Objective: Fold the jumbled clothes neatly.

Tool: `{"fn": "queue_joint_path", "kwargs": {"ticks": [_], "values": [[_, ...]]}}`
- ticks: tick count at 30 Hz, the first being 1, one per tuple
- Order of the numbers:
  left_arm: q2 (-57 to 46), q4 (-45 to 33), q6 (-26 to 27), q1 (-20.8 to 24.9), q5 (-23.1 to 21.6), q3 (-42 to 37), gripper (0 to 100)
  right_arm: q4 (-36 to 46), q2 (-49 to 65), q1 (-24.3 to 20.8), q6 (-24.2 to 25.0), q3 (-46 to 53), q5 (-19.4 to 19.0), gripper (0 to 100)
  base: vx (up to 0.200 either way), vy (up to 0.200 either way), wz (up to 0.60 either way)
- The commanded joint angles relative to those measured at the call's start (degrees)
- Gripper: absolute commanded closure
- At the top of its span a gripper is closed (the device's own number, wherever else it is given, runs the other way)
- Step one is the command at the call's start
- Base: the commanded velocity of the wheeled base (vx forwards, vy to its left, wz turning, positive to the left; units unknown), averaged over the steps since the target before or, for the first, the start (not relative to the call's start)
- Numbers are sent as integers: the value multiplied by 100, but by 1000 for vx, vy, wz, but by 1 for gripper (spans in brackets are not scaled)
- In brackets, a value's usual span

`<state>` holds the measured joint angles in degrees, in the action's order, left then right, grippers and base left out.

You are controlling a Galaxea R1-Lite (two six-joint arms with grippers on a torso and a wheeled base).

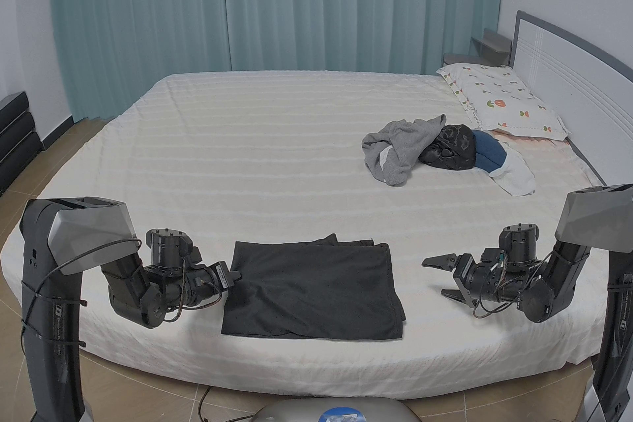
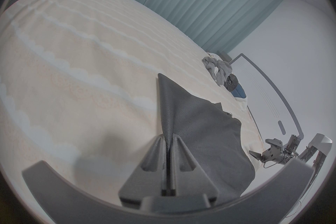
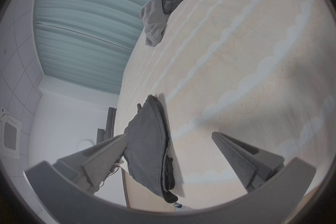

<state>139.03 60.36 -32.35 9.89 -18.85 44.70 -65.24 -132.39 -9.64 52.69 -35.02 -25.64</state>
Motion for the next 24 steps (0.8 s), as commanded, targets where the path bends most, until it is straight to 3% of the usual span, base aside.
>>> {"fn": "queue_joint_path", "kwargs": {"ticks": [1,10,24], "values": [[-166,-6,-8,5,13,-111,100,3,-6,-3,5,-4,-3,0,0,0,0],[-166,-77,-17,-31,57,-93,100,-6,-6,-11,-4,4,6,0,0,0,0],[-184,-77,-184,-92,57,-76,100,-15,-6,-20,-4,31,6,0,0,200,0]]}}
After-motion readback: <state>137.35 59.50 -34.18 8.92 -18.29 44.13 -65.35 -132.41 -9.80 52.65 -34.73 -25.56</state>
